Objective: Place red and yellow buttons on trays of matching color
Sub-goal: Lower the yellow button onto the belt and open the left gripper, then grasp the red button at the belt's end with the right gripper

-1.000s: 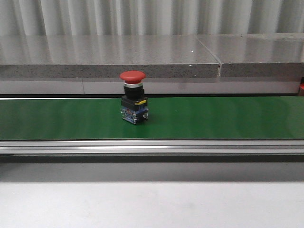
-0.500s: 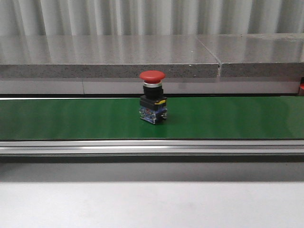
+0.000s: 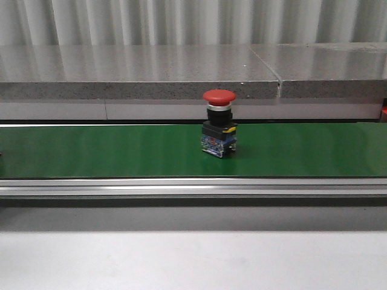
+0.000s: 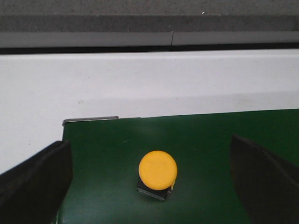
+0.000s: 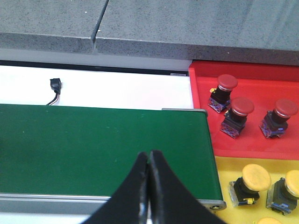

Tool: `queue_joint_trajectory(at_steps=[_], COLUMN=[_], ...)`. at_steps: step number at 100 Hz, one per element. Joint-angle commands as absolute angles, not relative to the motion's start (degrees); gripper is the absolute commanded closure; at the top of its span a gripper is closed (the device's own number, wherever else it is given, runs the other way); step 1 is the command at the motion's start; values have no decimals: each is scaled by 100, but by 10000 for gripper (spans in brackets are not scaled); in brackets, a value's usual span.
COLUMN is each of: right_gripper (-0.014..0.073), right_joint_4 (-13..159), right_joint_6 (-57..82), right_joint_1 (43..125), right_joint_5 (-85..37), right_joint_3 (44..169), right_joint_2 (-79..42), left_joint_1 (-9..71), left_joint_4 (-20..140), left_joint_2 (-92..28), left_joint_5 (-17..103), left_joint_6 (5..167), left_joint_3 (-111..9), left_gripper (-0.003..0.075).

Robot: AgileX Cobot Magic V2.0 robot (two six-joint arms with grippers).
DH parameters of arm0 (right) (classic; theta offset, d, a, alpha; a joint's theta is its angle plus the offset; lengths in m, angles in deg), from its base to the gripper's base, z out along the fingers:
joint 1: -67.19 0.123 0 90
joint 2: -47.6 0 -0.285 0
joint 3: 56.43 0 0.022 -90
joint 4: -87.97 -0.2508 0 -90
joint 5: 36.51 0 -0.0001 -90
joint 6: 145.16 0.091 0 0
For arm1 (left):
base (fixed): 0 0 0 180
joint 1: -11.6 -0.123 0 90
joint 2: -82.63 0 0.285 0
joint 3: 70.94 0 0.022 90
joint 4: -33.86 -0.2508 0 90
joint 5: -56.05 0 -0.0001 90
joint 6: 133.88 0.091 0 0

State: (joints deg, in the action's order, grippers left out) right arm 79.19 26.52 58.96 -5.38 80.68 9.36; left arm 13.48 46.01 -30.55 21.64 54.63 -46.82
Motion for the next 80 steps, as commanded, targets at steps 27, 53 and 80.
queue_joint_trajectory(at_steps=[27, 53, 80], right_gripper=[661, 661, 661], right_joint_4=[7900, 7900, 7894], right_joint_6=[2590, 2590, 2590], right_joint_1=[5909, 5909, 5909], right_joint_5=[-995, -995, -1000], right_joint_3=[8220, 8220, 8220], right_joint_2=[935, 935, 935], left_joint_1=[1446, 1446, 1446], left_joint_4=[4527, 4527, 4527], left_joint_2=[-5080, -6063, -6281], left_joint_5=[3068, 3093, 3035], left_joint_6=[5469, 5469, 5469], left_joint_3=[-3484, -2769, -2516], left_gripper=[83, 281, 742])
